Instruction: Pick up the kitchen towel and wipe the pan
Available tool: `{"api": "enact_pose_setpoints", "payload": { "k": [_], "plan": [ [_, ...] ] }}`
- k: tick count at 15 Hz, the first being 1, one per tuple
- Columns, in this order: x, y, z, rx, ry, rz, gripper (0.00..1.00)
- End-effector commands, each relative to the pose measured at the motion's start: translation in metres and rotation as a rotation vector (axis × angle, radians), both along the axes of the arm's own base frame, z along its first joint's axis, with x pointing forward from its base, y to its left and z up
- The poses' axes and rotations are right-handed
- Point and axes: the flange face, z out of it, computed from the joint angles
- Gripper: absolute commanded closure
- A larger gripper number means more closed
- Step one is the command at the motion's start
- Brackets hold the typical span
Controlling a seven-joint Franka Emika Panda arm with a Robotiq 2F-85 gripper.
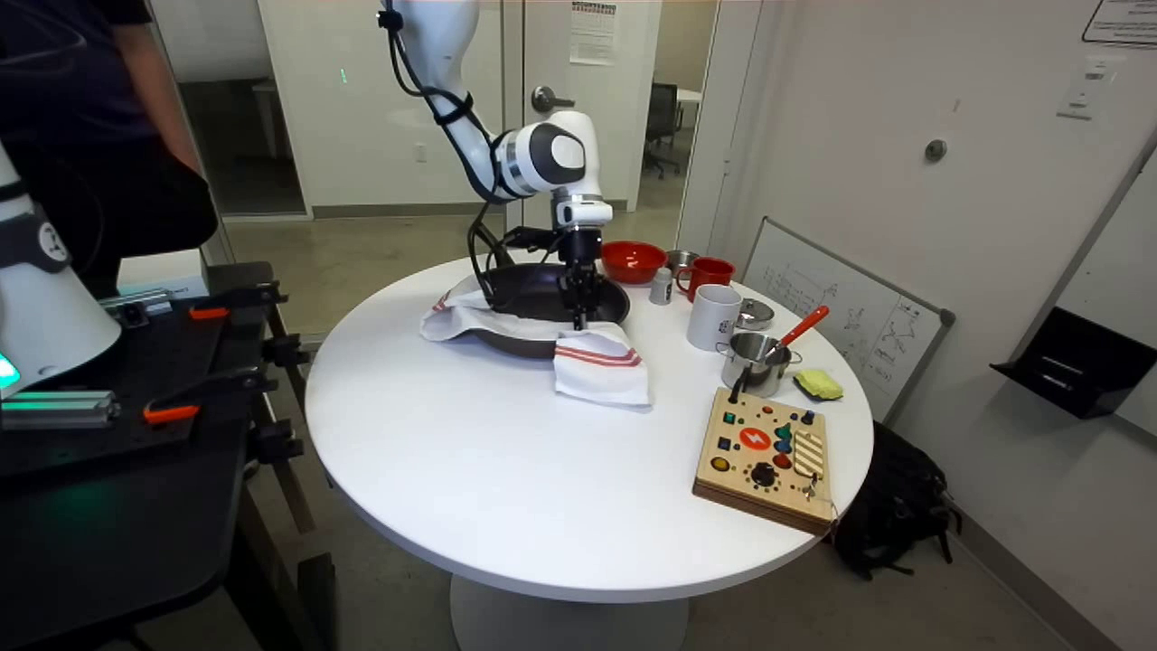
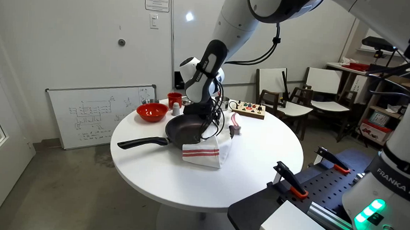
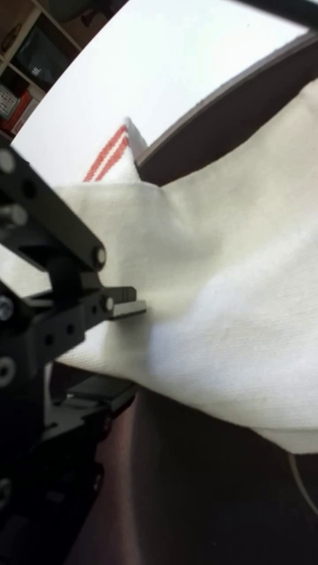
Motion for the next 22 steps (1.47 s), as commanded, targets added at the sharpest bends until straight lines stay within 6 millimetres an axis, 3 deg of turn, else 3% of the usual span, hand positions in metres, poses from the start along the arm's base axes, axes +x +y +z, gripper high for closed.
{"api": "enact_pose_setpoints", "payload": {
  "k": [1,4,7,12,17,22],
  "plan": [
    [-0.006,0.0,0.009,0.003,-0.026,0.006,0.94],
    [-0.007,0.0,0.009,0.024,-0.037,0.012,0.99],
    [-0.004,0.005,0.008,0.079,-0.089,0.063,0.95],
    [0.005,0.023,0.006,0.237,-0.294,0.238,0.96],
    [0.004,0.027,0.009,0.407,-0.47,0.361,0.96],
    [0.001,0.046,0.004,0.647,-0.537,0.426,0.96]
  ]
}}
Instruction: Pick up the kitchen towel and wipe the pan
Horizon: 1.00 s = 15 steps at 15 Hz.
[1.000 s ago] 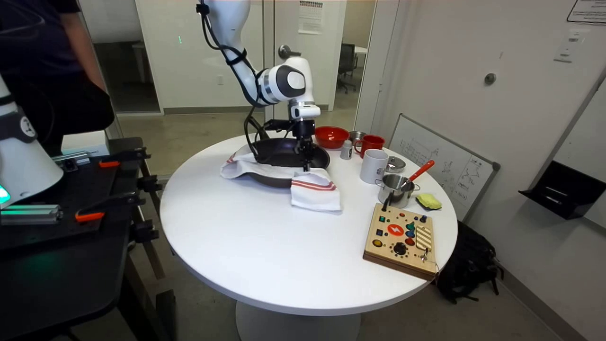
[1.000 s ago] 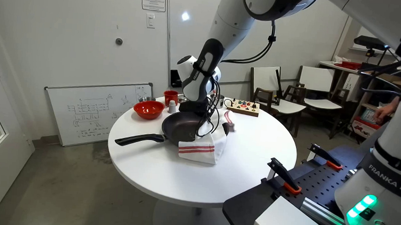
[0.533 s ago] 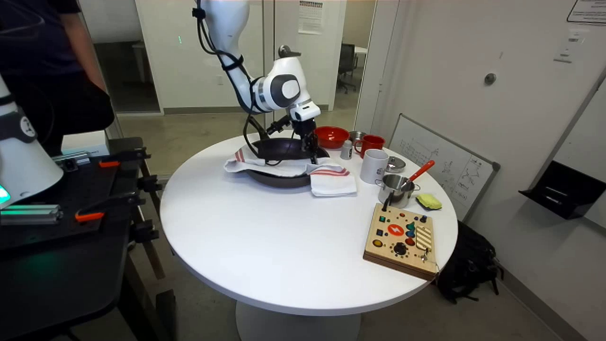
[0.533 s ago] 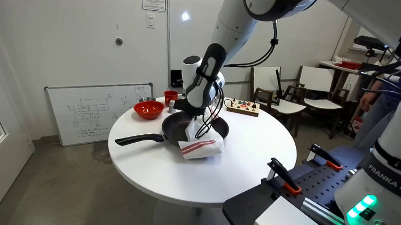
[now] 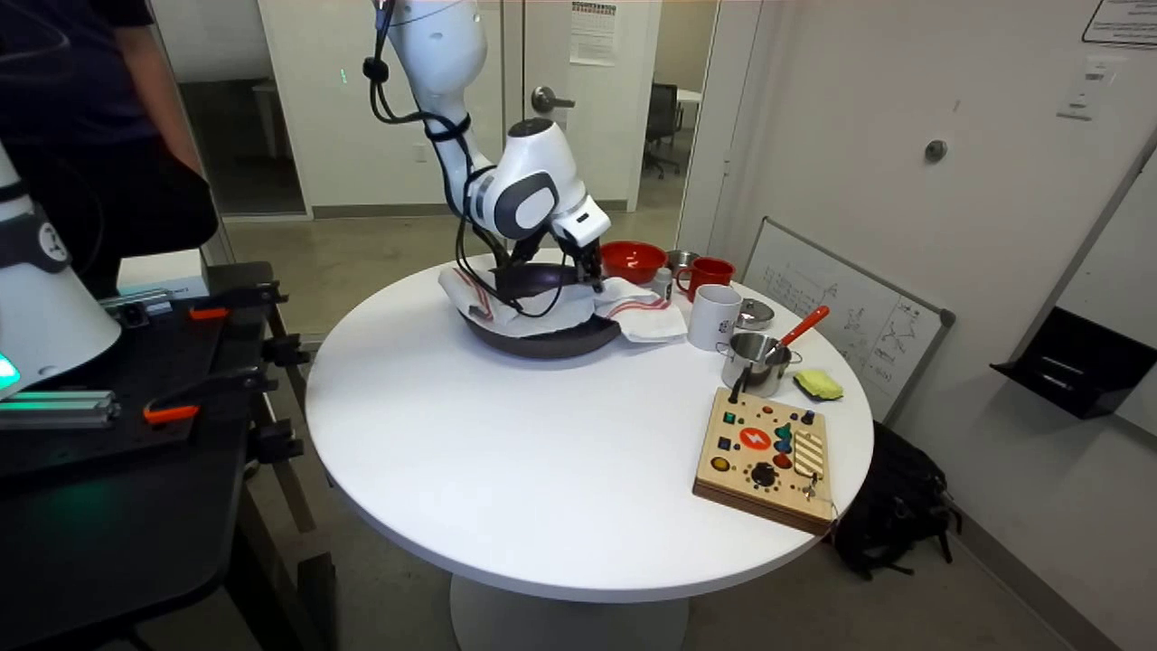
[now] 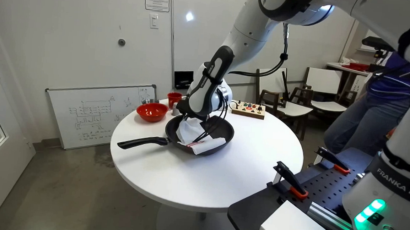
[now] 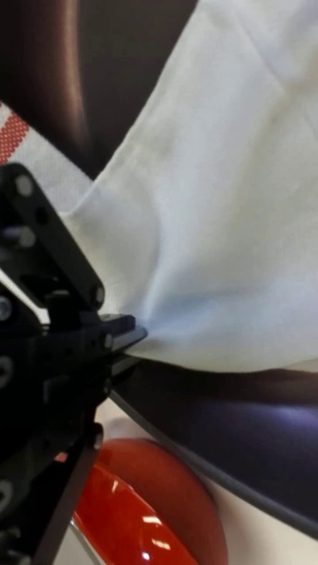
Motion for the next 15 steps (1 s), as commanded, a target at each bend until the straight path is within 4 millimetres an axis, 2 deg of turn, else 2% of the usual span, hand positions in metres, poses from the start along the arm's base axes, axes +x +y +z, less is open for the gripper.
{"api": "enact_pose_setpoints", "payload": {
  "k": [1,3,4,5,7,10,12,15],
  "plan": [
    [-0.003,0.014,-0.004,0.158,-0.005,0.084,0.96],
    [-0.005,0.018,-0.011,0.155,0.109,0.169,0.96],
    [-0.008,0.022,-0.018,0.113,0.174,0.192,0.95],
    [-0.005,0.018,-0.019,0.052,0.208,0.192,0.95],
    [0.0,0.022,-0.016,-0.026,0.239,0.245,0.96],
    [0.005,0.041,-0.016,-0.091,0.267,0.4,0.96],
    [0.008,0.058,-0.018,-0.08,0.25,0.521,0.96],
    [0.012,0.07,-0.014,0.013,0.222,0.652,0.96]
  ]
}}
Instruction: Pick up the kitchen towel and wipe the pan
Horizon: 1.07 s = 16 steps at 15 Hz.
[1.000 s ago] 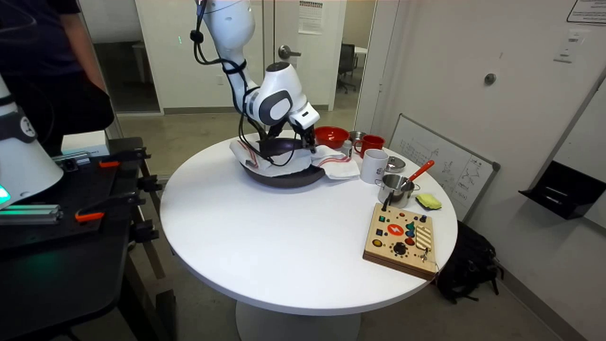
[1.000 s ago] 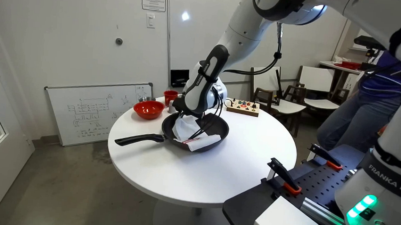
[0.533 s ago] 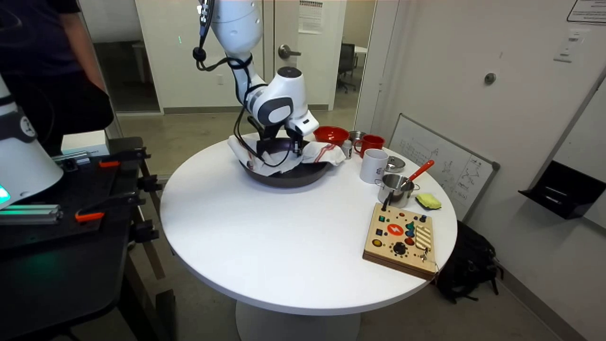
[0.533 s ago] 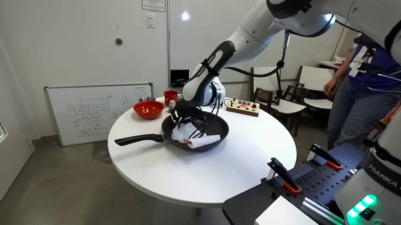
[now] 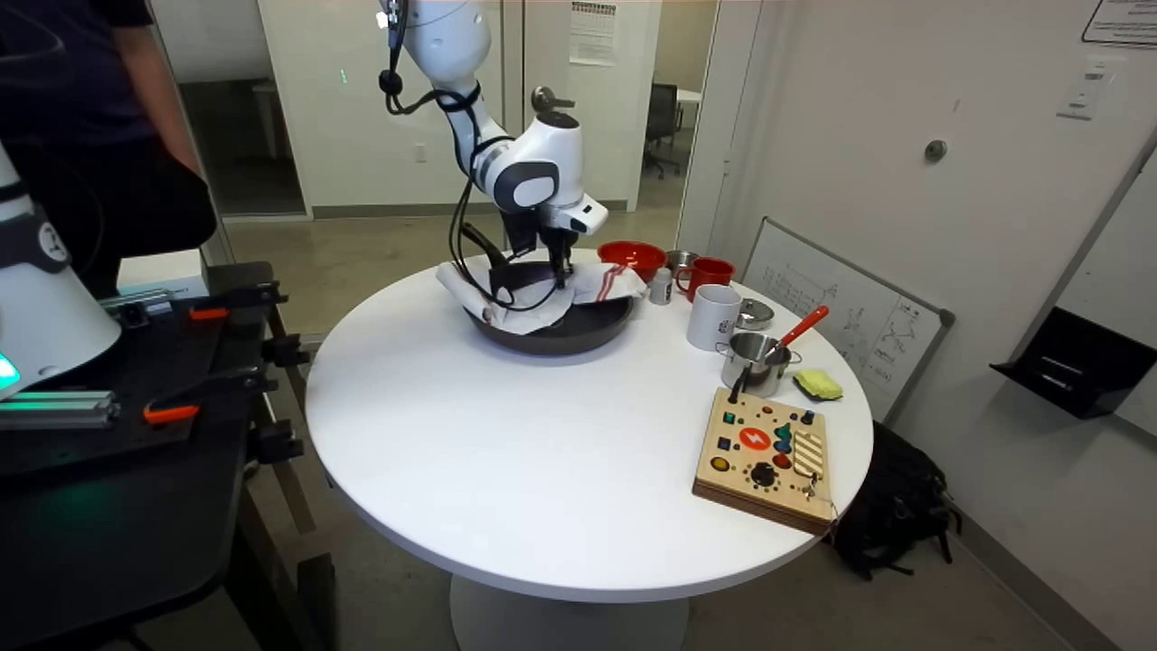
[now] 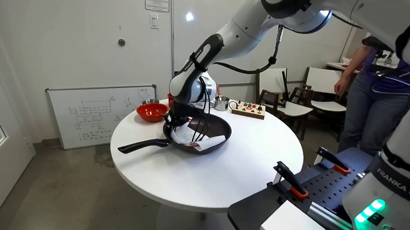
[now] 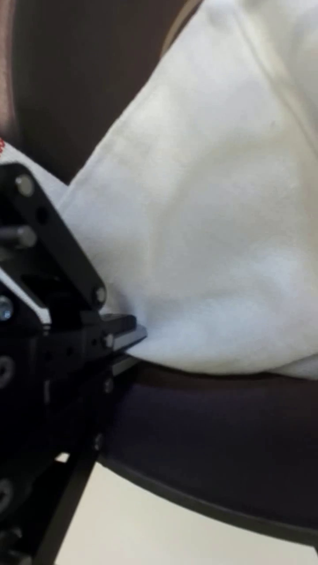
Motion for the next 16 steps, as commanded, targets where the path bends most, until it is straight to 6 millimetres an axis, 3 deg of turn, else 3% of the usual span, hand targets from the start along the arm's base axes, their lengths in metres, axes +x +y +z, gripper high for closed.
{"api": "enact_pose_setpoints", "payload": {
  "k": [1,5,16],
  "plan": [
    [0.009,0.01,-0.004,0.131,0.048,0.139,0.96],
    [0.008,-0.007,-0.017,0.047,0.234,0.11,0.96],
    [0.02,-0.032,-0.018,-0.156,0.394,0.047,0.95]
  ]
}}
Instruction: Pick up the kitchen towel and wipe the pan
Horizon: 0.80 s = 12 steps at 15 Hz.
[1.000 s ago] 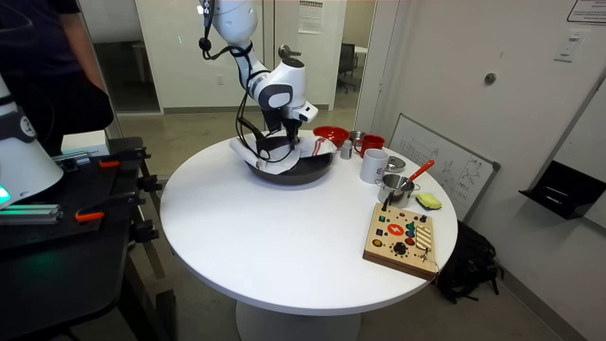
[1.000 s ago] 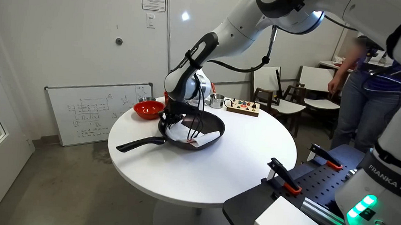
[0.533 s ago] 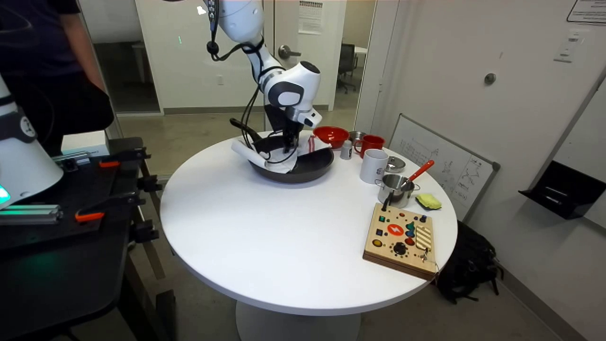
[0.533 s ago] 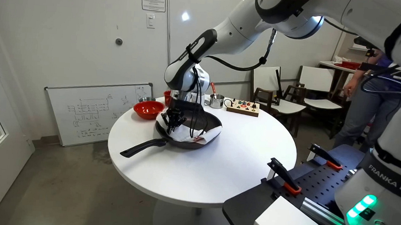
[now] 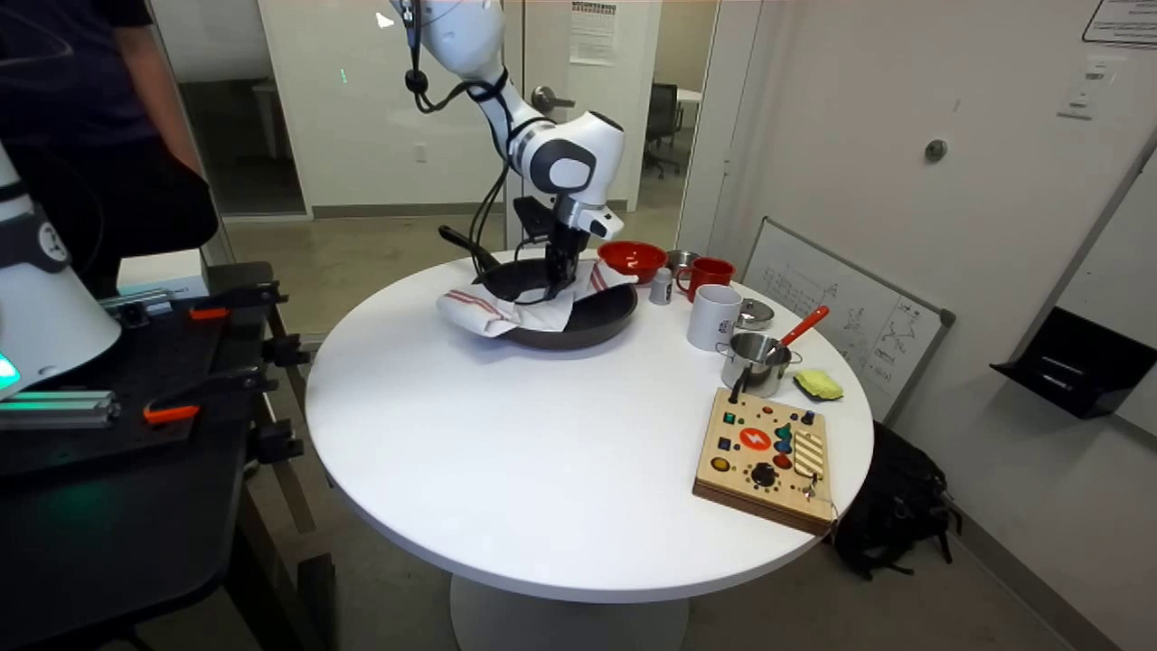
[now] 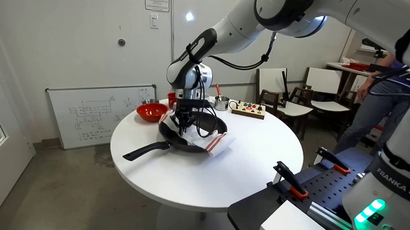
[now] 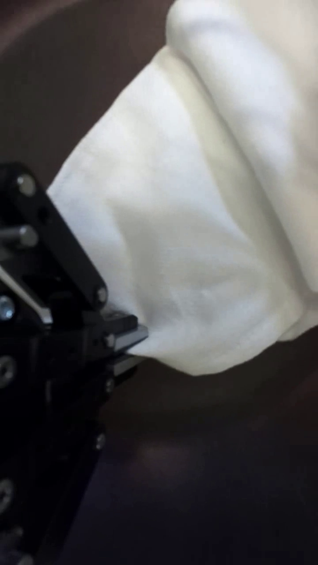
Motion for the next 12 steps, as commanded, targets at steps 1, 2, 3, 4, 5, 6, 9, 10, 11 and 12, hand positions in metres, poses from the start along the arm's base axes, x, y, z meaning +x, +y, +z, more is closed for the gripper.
{"api": "enact_pose_setpoints", "payload": {
  "k": [1,2,3,4,5,6,9,10,11,12],
  "plan": [
    [0.001,-0.01,-0.018,-0.054,0.051,-0.026,0.95],
    [0.002,-0.012,-0.02,-0.068,0.036,-0.022,0.95],
    [0.003,-0.016,-0.023,-0.081,0.023,-0.035,0.96],
    [0.004,-0.019,-0.025,-0.081,0.016,-0.043,0.95],
    [0.004,-0.023,-0.026,-0.106,0.011,-0.062,0.95],
    [0.004,-0.028,-0.027,-0.144,0.007,-0.082,0.94],
    [0.007,-0.039,-0.026,-0.194,-0.02,-0.13,0.95],
    [0.008,-0.04,-0.026,-0.194,-0.035,-0.129,0.95],
    [0.009,-0.041,-0.027,-0.191,-0.038,-0.131,0.95],
    [0.009,-0.042,-0.027,-0.187,-0.047,-0.126,0.95]
  ]
}}
